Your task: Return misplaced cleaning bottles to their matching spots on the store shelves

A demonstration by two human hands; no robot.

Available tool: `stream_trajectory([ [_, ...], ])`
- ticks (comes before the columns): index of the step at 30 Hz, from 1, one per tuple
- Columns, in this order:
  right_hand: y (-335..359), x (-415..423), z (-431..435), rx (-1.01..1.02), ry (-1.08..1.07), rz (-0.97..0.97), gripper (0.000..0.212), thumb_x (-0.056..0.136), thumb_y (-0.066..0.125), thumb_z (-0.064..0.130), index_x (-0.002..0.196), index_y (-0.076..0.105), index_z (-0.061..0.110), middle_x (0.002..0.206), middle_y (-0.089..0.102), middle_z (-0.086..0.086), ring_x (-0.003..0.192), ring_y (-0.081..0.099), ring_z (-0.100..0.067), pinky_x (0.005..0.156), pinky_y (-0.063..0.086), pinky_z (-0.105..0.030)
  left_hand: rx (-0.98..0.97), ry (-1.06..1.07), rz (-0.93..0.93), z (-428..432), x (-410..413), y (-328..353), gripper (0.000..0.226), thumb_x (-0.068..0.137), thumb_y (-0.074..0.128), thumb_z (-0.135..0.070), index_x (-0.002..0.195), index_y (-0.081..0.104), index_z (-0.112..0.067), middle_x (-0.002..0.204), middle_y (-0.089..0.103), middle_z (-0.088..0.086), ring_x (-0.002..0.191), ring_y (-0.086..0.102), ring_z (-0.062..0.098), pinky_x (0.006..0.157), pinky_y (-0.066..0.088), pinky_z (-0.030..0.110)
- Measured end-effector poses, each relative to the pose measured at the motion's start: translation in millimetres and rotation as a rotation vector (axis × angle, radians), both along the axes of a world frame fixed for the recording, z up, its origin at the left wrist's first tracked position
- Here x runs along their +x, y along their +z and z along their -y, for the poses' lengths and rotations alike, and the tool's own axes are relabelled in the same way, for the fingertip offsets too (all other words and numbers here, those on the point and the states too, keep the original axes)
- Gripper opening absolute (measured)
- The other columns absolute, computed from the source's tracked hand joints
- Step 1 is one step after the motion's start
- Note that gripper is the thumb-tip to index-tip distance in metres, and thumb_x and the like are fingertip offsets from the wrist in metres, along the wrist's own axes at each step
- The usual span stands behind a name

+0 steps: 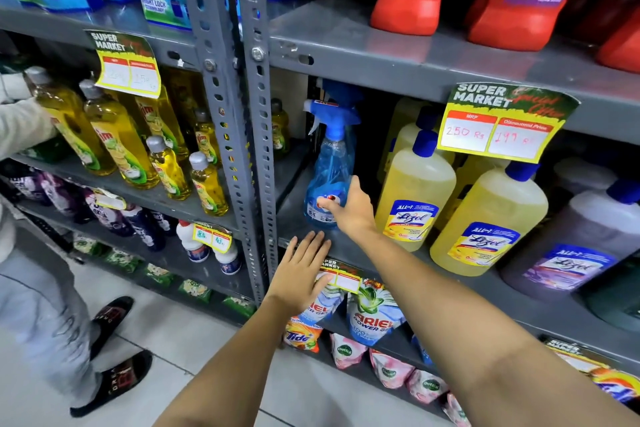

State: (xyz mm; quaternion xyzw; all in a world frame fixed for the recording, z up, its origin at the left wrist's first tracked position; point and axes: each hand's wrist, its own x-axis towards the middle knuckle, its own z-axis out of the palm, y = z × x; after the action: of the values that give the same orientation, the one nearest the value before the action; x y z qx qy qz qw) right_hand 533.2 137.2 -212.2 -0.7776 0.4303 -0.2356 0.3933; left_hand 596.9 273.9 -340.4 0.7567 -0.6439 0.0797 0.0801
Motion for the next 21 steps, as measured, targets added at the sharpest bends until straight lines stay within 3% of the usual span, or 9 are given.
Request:
stream_trajectory([
  [6,-2,3,-6,-0.018,-0.035,-0.016,0.058,0.080,0.076,0.034,0.122,0.042,0.013,0.126,0.063,-0.012,0.113,0.063,-0.031,0.093,0.054,-0.043,0.007,0.001,-0.009,-1,0,2,0.065,0.100,0.028,-0.050,0.150,0.031,-0.009,0.156,0.031,0.011,0.145,0.023,0.028,0.116,0.011,0.047],
  [21,0,-1,-13,-0.068,-0.032,-0.016,0.059,0.082,0.075,0.034,0.125,0.041,0.011,0.127,0.063,-0.012,0.115,0.063,-0.030,0.090,0.053,-0.038,0.063,0.003,-0.016,-3,-1,9,0.065,0.100,0.027,-0.051,0.150,0.030,-0.010,0.156,0.032,0.010,0.145,0.023,0.027,0.116,0.011,0.047],
])
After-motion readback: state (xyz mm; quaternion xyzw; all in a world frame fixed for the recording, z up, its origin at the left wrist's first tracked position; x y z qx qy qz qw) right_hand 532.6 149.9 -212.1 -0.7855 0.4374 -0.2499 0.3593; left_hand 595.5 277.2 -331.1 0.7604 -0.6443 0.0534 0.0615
